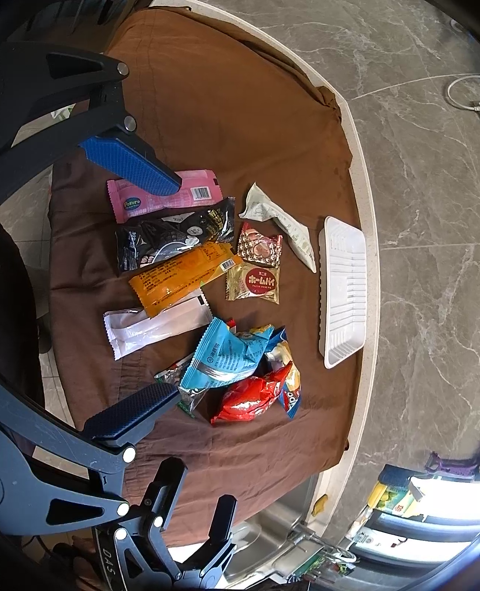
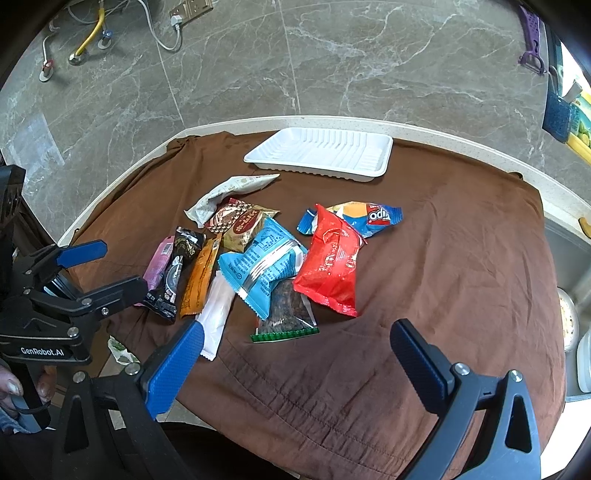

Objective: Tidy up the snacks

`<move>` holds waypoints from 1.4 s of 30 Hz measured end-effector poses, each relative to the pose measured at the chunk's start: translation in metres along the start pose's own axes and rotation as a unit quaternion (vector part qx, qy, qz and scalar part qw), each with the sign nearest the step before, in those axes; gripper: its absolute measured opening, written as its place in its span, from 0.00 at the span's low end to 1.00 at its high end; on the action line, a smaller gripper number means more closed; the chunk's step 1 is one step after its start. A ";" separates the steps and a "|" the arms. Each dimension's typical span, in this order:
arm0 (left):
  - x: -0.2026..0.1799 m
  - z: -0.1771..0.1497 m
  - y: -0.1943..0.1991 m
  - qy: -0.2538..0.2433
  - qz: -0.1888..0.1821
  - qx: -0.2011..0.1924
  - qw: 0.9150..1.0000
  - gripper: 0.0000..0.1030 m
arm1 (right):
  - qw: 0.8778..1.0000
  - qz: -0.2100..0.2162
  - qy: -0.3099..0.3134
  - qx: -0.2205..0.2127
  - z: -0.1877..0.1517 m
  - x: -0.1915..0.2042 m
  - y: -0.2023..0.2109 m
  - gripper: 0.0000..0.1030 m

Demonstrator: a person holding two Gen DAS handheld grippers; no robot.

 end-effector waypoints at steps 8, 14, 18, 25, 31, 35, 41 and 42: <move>-0.003 -0.001 -0.002 0.005 -0.009 0.007 1.000 1.00 | 1.000 0.003 -0.001 0.001 0.001 0.000 0.000 1.00; 0.001 0.001 -0.007 0.004 -0.001 0.005 1.000 1.00 | 1.000 0.014 -0.005 0.012 0.000 0.000 -0.005 1.00; 0.007 0.002 -0.010 0.012 -0.003 0.011 1.000 1.00 | 0.999 0.024 -0.014 0.019 0.002 -0.001 -0.009 1.00; 0.024 0.011 -0.018 0.029 -0.005 0.013 0.999 1.00 | 0.997 0.041 -0.043 0.037 0.009 -0.007 -0.019 1.00; 0.039 0.015 -0.028 0.029 0.000 0.028 0.999 1.00 | 0.992 0.069 -0.088 0.058 0.016 -0.014 -0.032 1.00; 0.047 0.022 -0.037 0.024 -0.003 0.021 0.999 1.00 | 0.987 0.097 -0.109 0.069 0.024 -0.009 -0.043 1.00; 0.060 0.030 -0.053 0.022 -0.005 0.031 0.999 1.00 | 0.982 0.125 -0.116 0.084 0.039 0.007 -0.062 1.00; 0.063 0.031 -0.055 0.022 -0.006 0.034 0.999 1.00 | 0.981 0.128 -0.118 0.087 0.041 0.008 -0.065 1.00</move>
Point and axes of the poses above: each gripper's, at about its wrist camera, not at the fingertips, and y roughly against the way its jaws point, x to its left, z to its top, the point moved 5 cm from there along -y, roughly the way its jaws point, and after that the axes turned 2 degrees about -y, right-handed, at the moved point
